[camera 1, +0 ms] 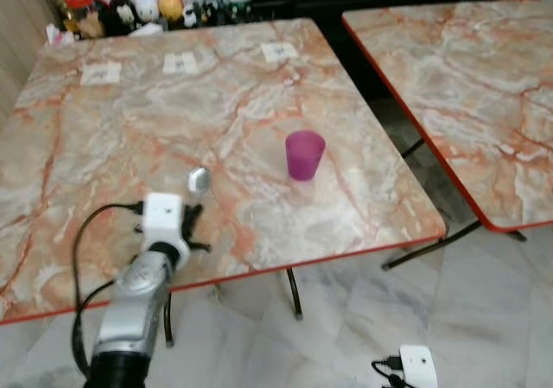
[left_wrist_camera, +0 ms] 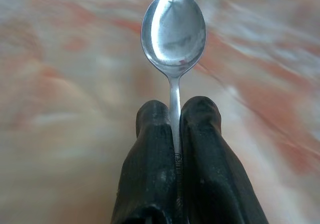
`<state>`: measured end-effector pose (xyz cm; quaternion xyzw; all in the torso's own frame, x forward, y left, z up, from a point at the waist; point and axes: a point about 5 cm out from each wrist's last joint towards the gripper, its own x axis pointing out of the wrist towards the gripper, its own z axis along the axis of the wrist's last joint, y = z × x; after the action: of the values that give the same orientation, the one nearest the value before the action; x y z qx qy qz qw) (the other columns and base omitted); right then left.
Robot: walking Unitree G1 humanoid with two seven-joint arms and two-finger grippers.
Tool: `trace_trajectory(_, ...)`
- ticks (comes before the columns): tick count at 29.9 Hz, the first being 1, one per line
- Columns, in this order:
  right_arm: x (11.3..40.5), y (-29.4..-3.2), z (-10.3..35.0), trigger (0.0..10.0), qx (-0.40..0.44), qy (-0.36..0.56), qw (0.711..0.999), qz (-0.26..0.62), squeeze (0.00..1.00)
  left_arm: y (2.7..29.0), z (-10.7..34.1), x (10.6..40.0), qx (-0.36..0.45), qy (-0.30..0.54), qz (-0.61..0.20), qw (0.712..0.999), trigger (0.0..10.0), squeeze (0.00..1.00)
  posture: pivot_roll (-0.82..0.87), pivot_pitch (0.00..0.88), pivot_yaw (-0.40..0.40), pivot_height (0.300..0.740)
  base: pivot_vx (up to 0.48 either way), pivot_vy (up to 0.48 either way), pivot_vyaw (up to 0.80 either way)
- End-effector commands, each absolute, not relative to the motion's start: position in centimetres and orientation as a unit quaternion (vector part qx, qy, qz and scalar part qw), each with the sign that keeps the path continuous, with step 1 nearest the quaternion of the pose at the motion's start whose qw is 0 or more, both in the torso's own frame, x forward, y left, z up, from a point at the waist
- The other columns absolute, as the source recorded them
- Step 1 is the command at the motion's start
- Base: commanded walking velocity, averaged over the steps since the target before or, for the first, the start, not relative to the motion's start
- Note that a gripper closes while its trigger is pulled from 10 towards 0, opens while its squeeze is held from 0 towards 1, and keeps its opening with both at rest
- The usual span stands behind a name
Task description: Setting the table
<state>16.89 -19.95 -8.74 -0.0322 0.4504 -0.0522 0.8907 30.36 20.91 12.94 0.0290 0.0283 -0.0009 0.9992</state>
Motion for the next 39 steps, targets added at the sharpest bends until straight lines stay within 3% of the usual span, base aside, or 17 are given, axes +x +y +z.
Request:
trace_trajectory(1,16.4,-19.9,-9.0,10.0,-0.031,0.461,0.886,-0.052,0.00,22.7,14.2,29.6,0.048,-0.006,0.035,0.998,10.0,0.00,-0.03,0.115,-0.002,0.740,0.000,0.000,0.00)
trace_trajectory(11,16.3,-20.0,-9.0,10.0,-0.035,0.462,0.885,-0.050,0.00,26.3,14.5,25.9,0.064,-0.063,0.138,0.986,10.0,0.00,-0.03,0.081,0.003,0.740,0.000,0.000,0.00)
trace_trajectory(18,16.2,-20.1,-9.0,10.0,-0.038,0.463,0.884,-0.047,0.00,26.2,13.7,24.8,0.074,-0.059,0.140,0.986,10.0,0.00,-0.03,0.072,-0.002,0.740,0.000,0.000,0.00)
trace_trajectory(35,16.7,-20.1,-8.8,10.0,-0.039,0.453,0.889,-0.048,0.00,25.7,14.0,25.1,0.072,-0.073,0.134,0.986,10.0,0.00,-0.03,0.104,-0.004,0.740,0.000,-0.429,0.00)
trace_trajectory(39,16.7,-20.0,-8.8,10.0,-0.039,0.450,0.891,-0.045,0.00,25.7,14.1,25.2,0.070,-0.074,0.134,0.986,10.0,0.00,-0.03,0.109,0.000,0.740,0.000,-0.471,0.80)
